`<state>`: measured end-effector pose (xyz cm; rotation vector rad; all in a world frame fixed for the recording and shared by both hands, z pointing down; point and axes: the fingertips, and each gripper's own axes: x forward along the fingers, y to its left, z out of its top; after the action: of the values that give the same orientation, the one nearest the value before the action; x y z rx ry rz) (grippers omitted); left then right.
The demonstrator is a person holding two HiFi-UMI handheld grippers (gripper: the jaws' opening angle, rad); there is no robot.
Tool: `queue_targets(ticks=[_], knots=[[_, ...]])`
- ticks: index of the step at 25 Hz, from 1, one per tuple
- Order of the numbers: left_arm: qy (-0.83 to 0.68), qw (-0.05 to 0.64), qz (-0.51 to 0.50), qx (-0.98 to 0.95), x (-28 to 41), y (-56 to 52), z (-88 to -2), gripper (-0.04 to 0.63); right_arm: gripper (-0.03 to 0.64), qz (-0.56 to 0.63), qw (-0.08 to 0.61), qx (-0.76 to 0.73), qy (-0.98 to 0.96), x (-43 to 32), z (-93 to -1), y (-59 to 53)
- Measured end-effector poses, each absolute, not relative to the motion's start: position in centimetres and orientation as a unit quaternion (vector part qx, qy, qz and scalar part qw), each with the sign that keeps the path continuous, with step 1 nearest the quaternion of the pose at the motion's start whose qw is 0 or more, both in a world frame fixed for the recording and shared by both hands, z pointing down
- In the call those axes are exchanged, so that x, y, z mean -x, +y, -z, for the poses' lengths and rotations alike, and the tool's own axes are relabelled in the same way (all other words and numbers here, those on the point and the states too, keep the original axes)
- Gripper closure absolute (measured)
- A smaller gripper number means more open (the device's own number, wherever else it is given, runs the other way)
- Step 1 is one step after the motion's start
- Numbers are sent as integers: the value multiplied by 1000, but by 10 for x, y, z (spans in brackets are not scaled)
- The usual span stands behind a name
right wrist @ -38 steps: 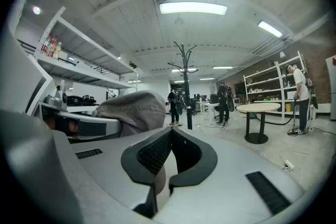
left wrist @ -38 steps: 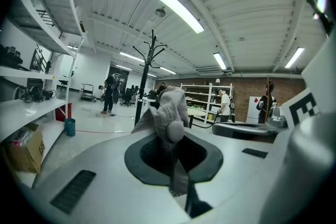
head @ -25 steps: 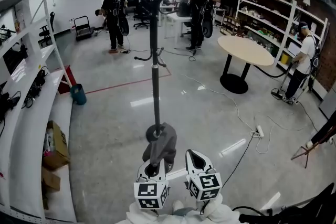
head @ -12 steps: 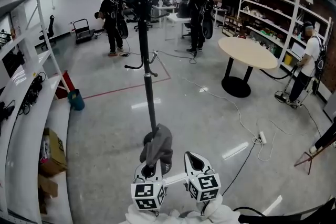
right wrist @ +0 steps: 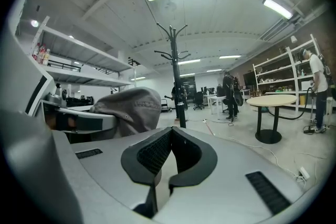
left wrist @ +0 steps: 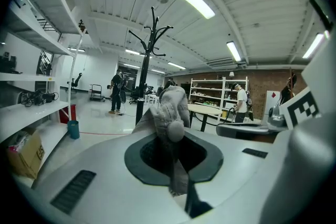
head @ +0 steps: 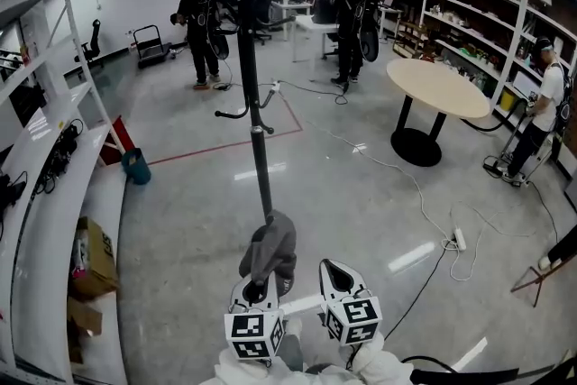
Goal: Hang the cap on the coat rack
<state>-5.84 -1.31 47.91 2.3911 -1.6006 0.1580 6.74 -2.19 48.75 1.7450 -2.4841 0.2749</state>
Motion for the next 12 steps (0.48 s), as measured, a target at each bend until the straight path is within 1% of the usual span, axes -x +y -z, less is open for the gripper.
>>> queue_targets(ticks=[12], knots=[[-558, 129, -44, -819, 51, -68, -482, 581, 607, -81, 47, -578, -811, -83, -487, -76]])
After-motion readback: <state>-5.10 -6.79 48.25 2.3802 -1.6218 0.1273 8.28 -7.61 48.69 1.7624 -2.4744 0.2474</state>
